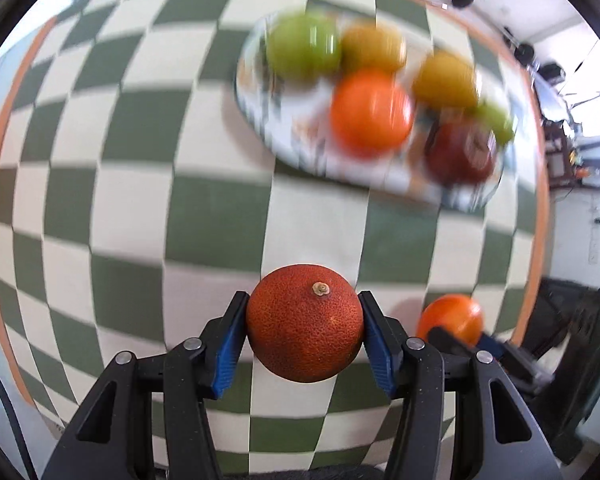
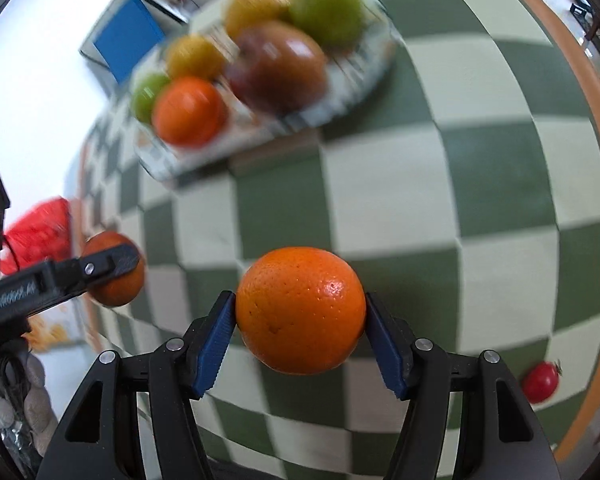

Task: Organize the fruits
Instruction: 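Carry both oranges onto the floral plate and open both grippers, then lift both open grippers away from the plate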

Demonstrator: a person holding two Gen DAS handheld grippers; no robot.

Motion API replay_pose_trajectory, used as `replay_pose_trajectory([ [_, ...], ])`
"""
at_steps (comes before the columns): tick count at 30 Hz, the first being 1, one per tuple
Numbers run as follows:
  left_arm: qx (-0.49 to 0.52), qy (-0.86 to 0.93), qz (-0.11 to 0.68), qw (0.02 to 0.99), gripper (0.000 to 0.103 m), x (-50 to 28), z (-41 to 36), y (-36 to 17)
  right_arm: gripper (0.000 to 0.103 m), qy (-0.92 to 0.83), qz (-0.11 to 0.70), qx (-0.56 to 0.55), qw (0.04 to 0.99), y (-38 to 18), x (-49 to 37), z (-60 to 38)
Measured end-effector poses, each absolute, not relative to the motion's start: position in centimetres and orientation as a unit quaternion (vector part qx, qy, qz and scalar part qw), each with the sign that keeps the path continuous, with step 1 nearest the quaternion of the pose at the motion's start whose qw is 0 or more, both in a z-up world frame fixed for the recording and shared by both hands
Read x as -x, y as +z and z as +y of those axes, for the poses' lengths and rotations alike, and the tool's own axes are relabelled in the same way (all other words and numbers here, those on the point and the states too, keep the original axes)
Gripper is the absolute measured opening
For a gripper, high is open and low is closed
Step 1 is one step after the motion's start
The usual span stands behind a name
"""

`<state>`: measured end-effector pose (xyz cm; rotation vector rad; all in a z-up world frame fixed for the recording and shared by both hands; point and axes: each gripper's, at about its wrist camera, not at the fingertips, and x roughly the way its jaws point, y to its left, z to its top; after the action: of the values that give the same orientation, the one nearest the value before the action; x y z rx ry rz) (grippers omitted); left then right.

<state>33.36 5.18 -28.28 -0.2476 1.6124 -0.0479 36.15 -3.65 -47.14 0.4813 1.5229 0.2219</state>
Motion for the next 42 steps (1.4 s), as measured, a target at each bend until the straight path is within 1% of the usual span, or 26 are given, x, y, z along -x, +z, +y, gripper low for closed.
replay_pose_trajectory([
  [5, 0.114, -0.014, 0.710, 0.695, 0.052, -39.3, 6.3, -27.4, 0.066, 0.113, 0.649, -0.249, 0.710, -43.7, -41.5, -3.2],
  [9, 0.128, -0.010, 0.722, 0.680, 0.052, -43.0, 6.5, -29.0, 0.067, 0.120, 0.636, -0.211, 0.732, -41.4, -47.3, -2.4],
  [12, 0.141, -0.005, 0.730, 0.669, 0.052, -43.9, 6.3, -30.5, 0.067, 0.123, 0.646, -0.165, 0.735, -41.3, -50.6, -1.5],
  [17, 0.147, 0.001, 0.735, 0.661, 0.052, -44.4, 6.8, -31.0, 0.067, 0.121, 0.673, -0.115, 0.721, -43.0, -54.0, 0.8],
  [19, 0.158, 0.004, 0.740, 0.654, 0.053, -44.4, 7.0, -31.4, 0.068, 0.112, 0.679, -0.118, 0.716, -43.6, -54.3, 1.0],
  [20, 0.161, 0.006, 0.740, 0.653, 0.055, -44.3, 7.0, -31.4, 0.070, 0.114, 0.679, -0.122, 0.715, -43.7, -54.4, 0.8],
  [22, 0.164, 0.009, 0.735, 0.658, 0.080, -44.3, 8.1, -30.9, 0.084, 0.106, 0.674, -0.127, 0.720, -43.6, -54.2, 0.5],
  [23, 0.158, 0.012, 0.732, 0.662, 0.083, -44.3, 8.2, -30.8, 0.085, 0.105, 0.671, -0.130, 0.723, -43.4, -54.2, 0.4],
  [26, 0.149, 0.012, 0.727, 0.670, 0.084, -44.4, 8.5, -30.1, 0.085, 0.099, 0.664, -0.138, 0.728, -42.5, -53.7, -0.3],
  [30, 0.125, 0.020, 0.714, 0.689, 0.084, -43.9, 8.7, -28.9, 0.095, 0.080, 0.653, -0.112, 0.745, -40.9, -52.2, -0.8],
  [36, 0.037, 0.047, 0.680, 0.731, 0.084, -41.9, 7.4, -26.5, 0.096, 0.027, 0.634, -0.063, 0.770, -39.6, -48.2, -1.9],
  [42, 0.019, 0.038, 0.654, 0.755, 0.084, -39.1, 6.3, -24.0, 0.096, 0.011, 0.621, -0.055, 0.782, -38.0, -44.3, -2.9],
])
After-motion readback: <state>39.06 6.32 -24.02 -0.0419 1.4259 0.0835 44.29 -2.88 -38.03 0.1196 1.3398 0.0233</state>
